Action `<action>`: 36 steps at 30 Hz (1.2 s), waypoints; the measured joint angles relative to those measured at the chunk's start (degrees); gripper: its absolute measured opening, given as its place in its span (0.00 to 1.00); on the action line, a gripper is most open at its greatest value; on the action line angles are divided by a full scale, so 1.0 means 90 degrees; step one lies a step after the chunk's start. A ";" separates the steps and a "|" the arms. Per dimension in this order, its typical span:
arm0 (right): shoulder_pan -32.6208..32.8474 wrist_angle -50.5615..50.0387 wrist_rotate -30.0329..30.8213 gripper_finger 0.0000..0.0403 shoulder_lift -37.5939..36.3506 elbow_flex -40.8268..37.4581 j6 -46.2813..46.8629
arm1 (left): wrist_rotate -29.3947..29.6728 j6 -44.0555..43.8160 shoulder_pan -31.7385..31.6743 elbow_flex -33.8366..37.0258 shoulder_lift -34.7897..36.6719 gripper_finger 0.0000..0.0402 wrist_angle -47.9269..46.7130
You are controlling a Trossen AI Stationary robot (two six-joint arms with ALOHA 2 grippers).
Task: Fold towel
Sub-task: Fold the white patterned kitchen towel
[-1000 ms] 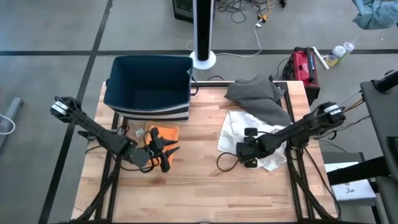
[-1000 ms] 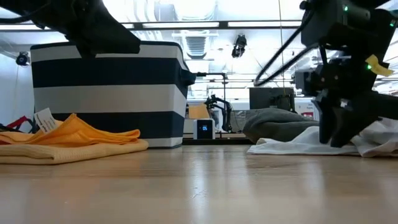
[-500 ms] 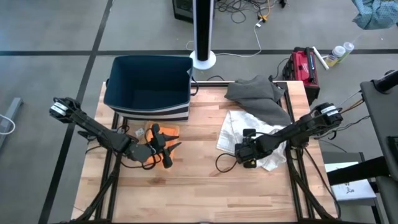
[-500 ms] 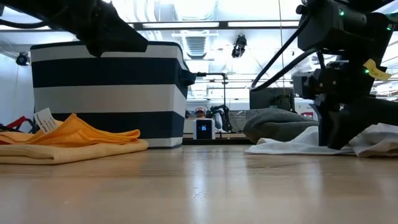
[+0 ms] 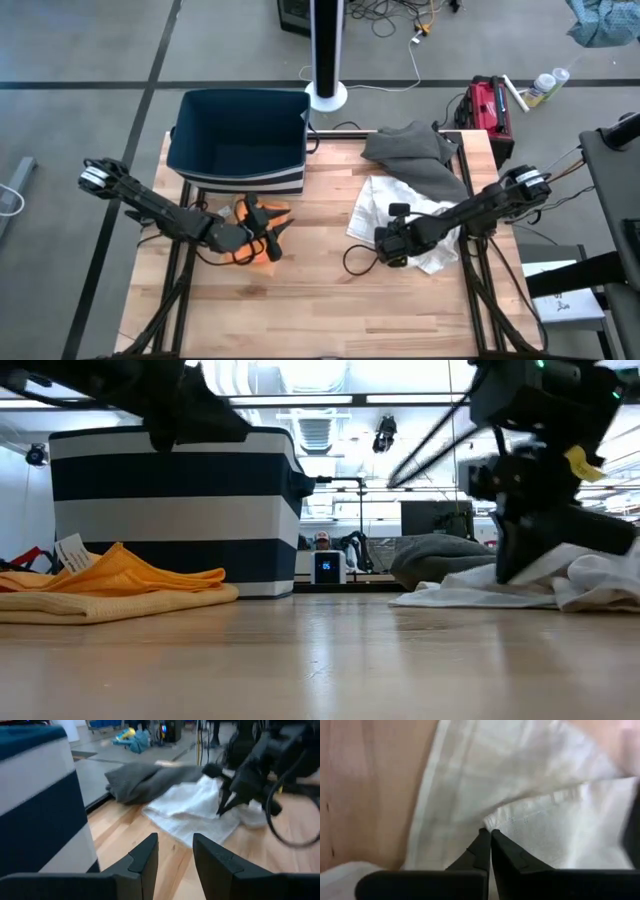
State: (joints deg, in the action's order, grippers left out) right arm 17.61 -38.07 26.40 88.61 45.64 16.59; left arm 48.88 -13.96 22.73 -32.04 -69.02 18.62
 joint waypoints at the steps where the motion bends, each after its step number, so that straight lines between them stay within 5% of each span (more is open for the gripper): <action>1: 0.0000 -0.0127 0.0081 0.02 -0.0002 0.0133 -0.0018 | 0.0000 0.0009 -0.0028 0.0014 -0.0076 0.28 0.0242; 8: 0.0033 -0.1508 0.0553 0.00 -0.0038 0.1666 -0.0362 | -0.0087 0.0708 -0.0185 0.0017 -0.1421 0.28 0.2142; 12: 0.0256 -0.2051 0.1175 0.00 -0.0046 0.2765 -0.0660 | -0.0718 0.0913 -0.0369 -0.0117 -0.2510 0.28 0.3328; 19: 0.1054 -0.2080 0.2148 0.00 -0.0048 0.4610 -0.1272 | -0.1277 0.0892 -0.0578 -0.0752 -0.3831 0.28 0.3607; 26: 0.1766 -0.2842 0.3739 0.00 -0.0124 0.6074 -0.1654 | -0.1728 0.0639 -0.0600 -0.0936 -0.4031 0.35 0.3534; 33: 0.1765 -0.3462 0.3837 0.00 -0.0150 0.6672 -0.1254 | -0.2221 0.0432 -0.0609 -0.0961 -0.3967 0.49 0.3459; 36: 0.1762 -0.3500 0.3276 0.00 -0.0156 0.6415 -0.1012 | -0.2518 0.0426 -0.0584 -0.0961 -0.3956 0.53 0.3303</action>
State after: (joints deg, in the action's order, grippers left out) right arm 33.46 -69.57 55.88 87.21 103.38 7.48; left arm 26.22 -10.13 17.48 -40.69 -104.62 48.35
